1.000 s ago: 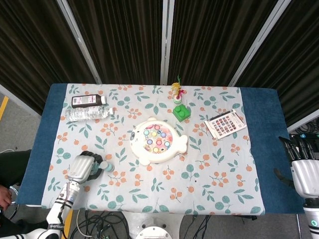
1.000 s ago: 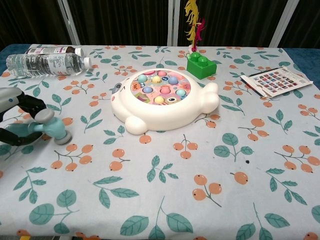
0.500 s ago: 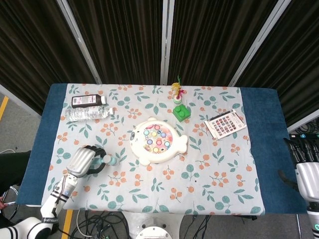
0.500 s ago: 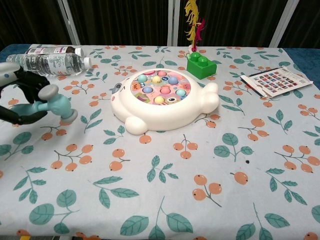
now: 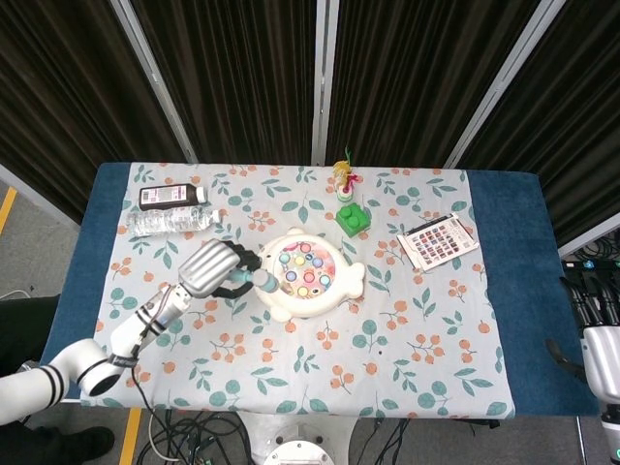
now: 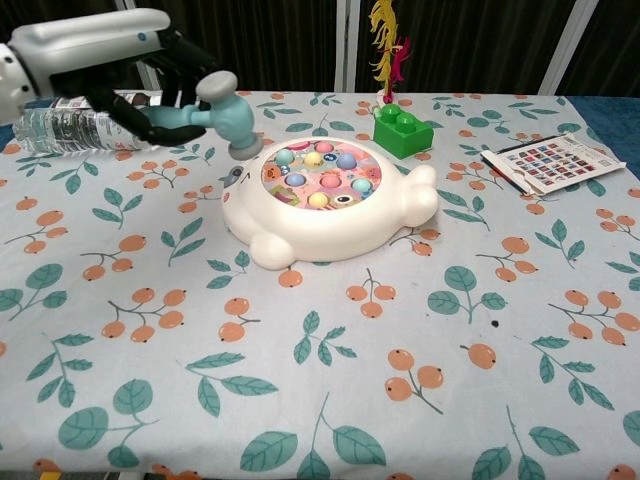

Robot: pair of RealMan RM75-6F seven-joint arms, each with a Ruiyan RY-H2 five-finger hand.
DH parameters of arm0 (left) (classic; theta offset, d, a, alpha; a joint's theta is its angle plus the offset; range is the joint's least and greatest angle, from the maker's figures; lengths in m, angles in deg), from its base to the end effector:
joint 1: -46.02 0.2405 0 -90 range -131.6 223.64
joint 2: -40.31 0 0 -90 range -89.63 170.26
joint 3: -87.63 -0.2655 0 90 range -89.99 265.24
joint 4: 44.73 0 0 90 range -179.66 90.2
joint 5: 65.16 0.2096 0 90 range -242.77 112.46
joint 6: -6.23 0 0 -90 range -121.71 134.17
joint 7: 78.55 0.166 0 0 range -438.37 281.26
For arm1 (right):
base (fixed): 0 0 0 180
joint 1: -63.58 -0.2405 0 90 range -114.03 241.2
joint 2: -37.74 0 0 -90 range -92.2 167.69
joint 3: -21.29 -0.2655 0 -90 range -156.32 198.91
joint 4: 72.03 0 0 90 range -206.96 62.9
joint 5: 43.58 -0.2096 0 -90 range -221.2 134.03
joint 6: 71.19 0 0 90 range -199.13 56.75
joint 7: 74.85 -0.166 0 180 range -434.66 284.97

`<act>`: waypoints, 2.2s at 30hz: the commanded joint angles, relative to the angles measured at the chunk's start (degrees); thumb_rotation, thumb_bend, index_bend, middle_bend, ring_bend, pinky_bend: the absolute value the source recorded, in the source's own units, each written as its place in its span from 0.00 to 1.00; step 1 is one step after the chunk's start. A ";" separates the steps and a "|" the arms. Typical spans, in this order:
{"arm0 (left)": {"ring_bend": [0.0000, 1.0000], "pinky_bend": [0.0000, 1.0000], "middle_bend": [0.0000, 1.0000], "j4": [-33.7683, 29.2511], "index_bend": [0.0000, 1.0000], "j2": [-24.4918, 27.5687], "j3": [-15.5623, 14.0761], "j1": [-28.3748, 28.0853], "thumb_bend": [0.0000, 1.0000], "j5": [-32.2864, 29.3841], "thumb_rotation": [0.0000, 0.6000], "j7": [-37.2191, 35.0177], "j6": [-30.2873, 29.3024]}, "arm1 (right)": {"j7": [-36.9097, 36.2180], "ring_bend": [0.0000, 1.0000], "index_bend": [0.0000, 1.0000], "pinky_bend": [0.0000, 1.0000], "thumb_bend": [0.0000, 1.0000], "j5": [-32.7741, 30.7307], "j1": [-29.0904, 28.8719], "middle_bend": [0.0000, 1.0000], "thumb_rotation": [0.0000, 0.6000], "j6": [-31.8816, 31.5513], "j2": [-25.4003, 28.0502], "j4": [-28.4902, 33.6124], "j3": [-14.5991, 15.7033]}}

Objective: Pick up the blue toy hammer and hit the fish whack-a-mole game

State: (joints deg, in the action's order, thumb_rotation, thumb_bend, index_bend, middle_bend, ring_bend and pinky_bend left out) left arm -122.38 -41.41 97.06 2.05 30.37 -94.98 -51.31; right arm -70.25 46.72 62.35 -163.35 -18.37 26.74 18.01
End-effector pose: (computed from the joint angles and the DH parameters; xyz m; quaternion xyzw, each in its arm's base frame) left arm -0.1240 0.3778 0.0210 -0.7696 -0.3186 -0.4827 0.2706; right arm -0.2966 -0.1835 0.2122 0.5993 -0.3181 0.3916 0.6216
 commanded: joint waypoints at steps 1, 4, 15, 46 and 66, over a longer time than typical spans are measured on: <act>0.52 0.57 0.66 1.98 0.66 -1.34 1.58 -3.90 0.61 -2.29 1.00 0.63 4.56 | -0.08 0.00 0.04 0.00 0.13 -0.20 0.06 0.17 1.00 0.14 -0.07 -0.06 -0.02; 0.52 0.57 0.66 2.22 0.66 -1.59 2.28 -6.56 0.61 -4.85 1.00 2.54 9.07 | -0.11 0.00 0.04 0.00 0.13 -0.18 -0.07 0.17 1.00 0.45 -0.16 -0.14 -0.07; 0.52 0.57 0.66 3.14 0.66 -3.15 5.37 -12.58 0.61 -16.32 1.00 11.13 18.41 | -1.14 0.00 0.04 0.00 0.13 -0.18 0.11 0.17 1.00 0.39 -0.17 -0.94 -0.23; 0.52 0.57 0.66 3.41 0.67 -2.56 4.04 -15.78 0.61 -30.98 1.00 21.67 22.25 | -3.60 0.00 0.04 0.00 0.13 -0.57 0.51 0.17 1.00 0.46 -0.42 -2.92 -0.49; 0.52 0.54 0.66 -2.22 0.67 2.77 3.13 -10.79 0.61 -30.00 1.00 17.84 14.91 | -4.12 0.00 0.04 0.00 0.13 0.19 0.77 0.17 1.00 -0.48 -0.25 -3.09 -0.75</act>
State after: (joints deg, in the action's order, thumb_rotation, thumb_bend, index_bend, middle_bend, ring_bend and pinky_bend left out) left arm -123.54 -39.79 100.48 -10.17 -0.60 -75.86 -34.91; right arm -74.32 46.87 63.18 -163.91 -18.60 23.68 17.24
